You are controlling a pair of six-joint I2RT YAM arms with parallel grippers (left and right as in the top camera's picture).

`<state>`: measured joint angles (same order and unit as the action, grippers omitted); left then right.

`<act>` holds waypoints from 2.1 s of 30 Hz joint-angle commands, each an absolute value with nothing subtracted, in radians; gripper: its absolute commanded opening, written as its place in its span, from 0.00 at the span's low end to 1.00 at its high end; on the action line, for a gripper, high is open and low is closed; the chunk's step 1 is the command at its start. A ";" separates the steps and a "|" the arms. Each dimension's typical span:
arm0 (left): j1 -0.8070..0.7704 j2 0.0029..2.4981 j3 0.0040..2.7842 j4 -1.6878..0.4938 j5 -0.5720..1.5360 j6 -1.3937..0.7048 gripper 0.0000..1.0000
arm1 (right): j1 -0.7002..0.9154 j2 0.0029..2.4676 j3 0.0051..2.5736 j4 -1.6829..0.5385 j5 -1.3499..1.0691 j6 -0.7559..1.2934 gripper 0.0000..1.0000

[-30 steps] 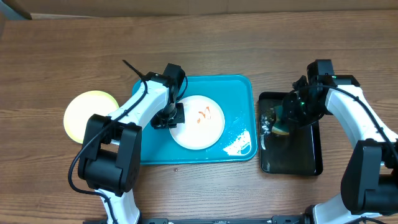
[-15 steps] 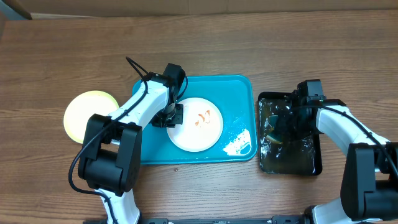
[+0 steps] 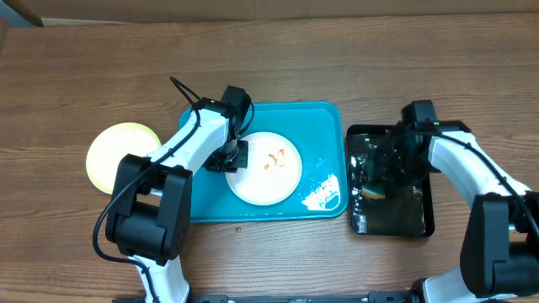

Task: Clean dirty plates on tray and stack at the side
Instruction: 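Dip the sponge in the black tray with right gripper and lift it, then bring the sponge with right gripper onto the pink-white plate, then scrub the pink-white plate with the sponge while left gripper holds it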

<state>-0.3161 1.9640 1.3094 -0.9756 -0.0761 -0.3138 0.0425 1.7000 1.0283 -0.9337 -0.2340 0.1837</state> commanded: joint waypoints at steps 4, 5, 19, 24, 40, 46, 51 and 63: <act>-0.315 1.974 1.305 -0.973 -0.075 -0.300 0.04 | 0.128 1.538 1.103 -0.937 -0.197 0.191 0.04; -0.315 1.974 1.305 -0.971 -0.065 -0.299 0.04 | 0.144 1.531 1.103 -0.933 -0.201 0.189 0.04; -0.316 1.974 1.304 -0.957 0.098 -0.299 0.04 | 0.503 1.560 1.101 -0.675 -0.218 0.312 0.04; -0.317 1.974 1.304 -0.971 0.102 -0.299 0.04 | 0.551 1.632 1.101 -0.607 -0.222 0.368 0.04; -0.404 1.974 1.304 -0.966 0.094 -0.299 0.04 | 0.640 1.843 1.101 -0.535 -0.074 0.367 0.04; -0.406 1.974 1.304 -0.971 0.094 -0.299 0.04 | 0.622 1.847 1.112 -0.573 0.067 0.368 0.04; -0.406 1.974 1.302 -0.970 0.094 -0.299 0.04 | 0.618 1.847 1.183 -0.640 0.089 0.368 0.04; -0.406 1.975 1.302 -0.969 0.094 -0.299 0.04 | 0.610 1.861 1.162 -0.788 0.023 0.366 0.04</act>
